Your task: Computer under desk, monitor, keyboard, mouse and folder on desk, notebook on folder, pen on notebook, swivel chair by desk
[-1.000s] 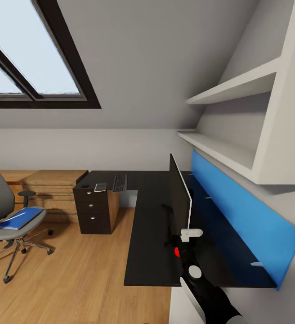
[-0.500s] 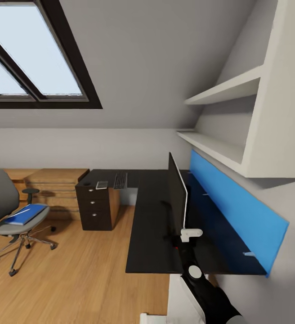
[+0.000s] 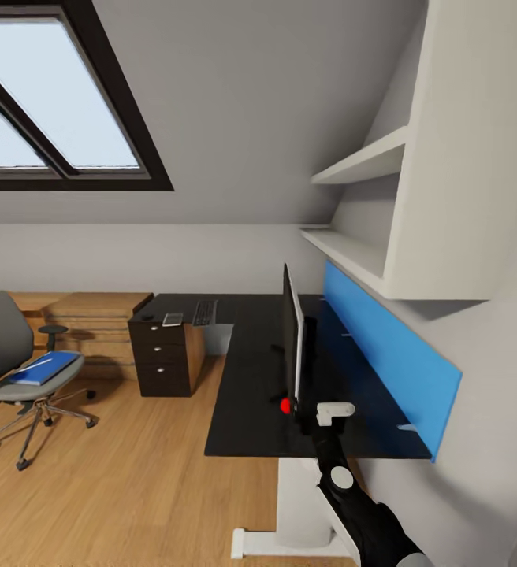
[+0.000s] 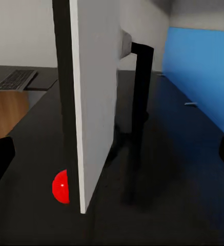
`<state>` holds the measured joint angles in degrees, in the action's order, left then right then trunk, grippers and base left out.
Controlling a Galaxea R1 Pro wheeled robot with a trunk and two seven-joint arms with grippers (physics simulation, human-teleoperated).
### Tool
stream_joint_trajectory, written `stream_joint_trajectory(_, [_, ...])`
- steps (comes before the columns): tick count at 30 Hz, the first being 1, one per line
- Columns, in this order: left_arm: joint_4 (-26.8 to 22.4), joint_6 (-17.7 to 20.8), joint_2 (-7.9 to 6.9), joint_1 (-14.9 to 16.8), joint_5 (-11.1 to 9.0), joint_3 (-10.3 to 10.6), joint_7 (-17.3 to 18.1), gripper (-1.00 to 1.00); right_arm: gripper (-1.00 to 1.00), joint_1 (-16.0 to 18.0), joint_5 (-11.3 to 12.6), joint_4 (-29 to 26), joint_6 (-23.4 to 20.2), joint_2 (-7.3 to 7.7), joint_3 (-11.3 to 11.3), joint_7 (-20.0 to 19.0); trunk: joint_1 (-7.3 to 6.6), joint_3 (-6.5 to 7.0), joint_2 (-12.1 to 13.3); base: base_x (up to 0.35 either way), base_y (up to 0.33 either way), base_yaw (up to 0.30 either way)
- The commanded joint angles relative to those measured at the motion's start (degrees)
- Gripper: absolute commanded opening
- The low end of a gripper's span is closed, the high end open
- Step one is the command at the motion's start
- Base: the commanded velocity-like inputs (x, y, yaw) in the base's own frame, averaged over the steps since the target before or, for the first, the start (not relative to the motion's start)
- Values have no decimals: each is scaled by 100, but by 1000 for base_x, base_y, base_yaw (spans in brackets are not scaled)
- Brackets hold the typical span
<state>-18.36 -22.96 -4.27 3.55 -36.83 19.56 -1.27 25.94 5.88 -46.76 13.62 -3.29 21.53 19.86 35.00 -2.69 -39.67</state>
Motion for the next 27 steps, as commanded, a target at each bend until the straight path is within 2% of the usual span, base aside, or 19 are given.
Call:
stream_joint_trajectory(1, [-1, -24, -5, 5, -52, 48, -13, 100, 100, 8, 61, 5, 35, 4, 26, 27, 0, -10, -9, -116, -212, 0])
stream_joint_trajectory(12, [-1, -24, -14, 5, -53, 39, -13, 100, 100, 7, 62, 92, 42, 4, 28, 22, 0, -10, -9, -167, -176, 0])
stream_joint_trajectory(16, [-1, -24, -21, 5, -53, 34, -13, 100, 100, 8, 62, 287, 43, -17, 55, 23, 0, -10, -9, -201, -146, 0])
stream_joint_trajectory(23, [-1, -24, -29, 5, -53, 42, -13, 100, 100, 8, 64, 587, 15, -234, 53, 39, 0, -10, -9, -223, 11, 0])
stream_joint_trajectory(27, [-1, -24, -35, 5, -52, 51, -13, 100, 100, 8, 74, 761, -4, -269, 22, 42, 0, -10, -9, -247, 168, 0])
